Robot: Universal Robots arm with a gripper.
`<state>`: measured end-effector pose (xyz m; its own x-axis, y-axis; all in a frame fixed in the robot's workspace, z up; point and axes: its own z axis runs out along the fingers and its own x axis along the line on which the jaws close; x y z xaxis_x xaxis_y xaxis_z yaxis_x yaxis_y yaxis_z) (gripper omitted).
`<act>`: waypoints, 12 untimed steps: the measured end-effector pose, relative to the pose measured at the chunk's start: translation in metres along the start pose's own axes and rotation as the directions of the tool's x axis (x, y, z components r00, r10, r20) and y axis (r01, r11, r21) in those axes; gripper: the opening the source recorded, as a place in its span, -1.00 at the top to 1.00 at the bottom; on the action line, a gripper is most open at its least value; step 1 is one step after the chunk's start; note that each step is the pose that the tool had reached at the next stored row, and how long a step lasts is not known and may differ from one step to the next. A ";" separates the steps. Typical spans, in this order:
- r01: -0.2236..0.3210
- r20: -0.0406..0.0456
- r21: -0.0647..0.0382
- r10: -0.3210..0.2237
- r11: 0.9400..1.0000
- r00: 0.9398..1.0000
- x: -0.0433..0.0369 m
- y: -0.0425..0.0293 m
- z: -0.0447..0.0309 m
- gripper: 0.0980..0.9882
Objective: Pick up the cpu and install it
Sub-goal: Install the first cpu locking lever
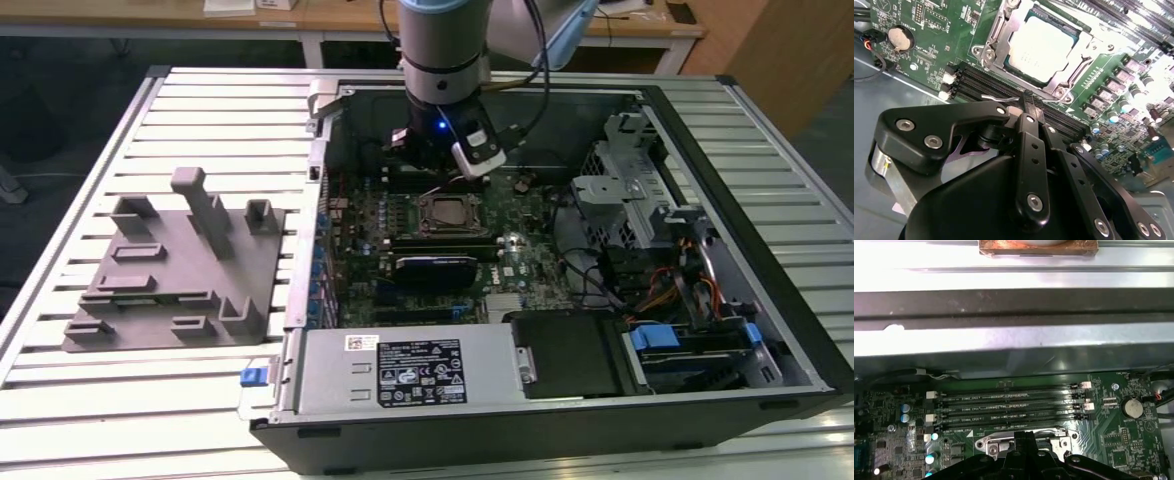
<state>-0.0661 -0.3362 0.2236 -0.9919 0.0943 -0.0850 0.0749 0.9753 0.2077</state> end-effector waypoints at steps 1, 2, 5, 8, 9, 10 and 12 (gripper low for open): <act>-0.001 0.000 0.003 0.001 1.000 1.000 0.0002 0.0013 0.0009 0.98; -0.001 0.001 0.007 0.001 1.000 1.000 0.0004 0.0024 0.0018 0.98; -0.003 0.002 0.016 0.003 1.000 1.000 0.0006 0.0054 0.0043 0.98; -0.006 0.003 0.022 0.006 1.000 1.000 -0.0003 0.0080 0.0066 0.98; -0.007 0.004 0.024 0.007 1.000 1.000 -0.0009 0.0087 0.0072 0.98; -0.008 0.004 0.027 0.008 1.000 1.000 -0.0018 0.0095 0.0079 0.98; -0.011 0.005 0.032 0.011 0.999 1.000 -0.0036 0.0112 0.0092 0.98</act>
<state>-0.0608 -0.3237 0.2172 -0.9905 0.1056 -0.0880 0.0887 0.9801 0.1778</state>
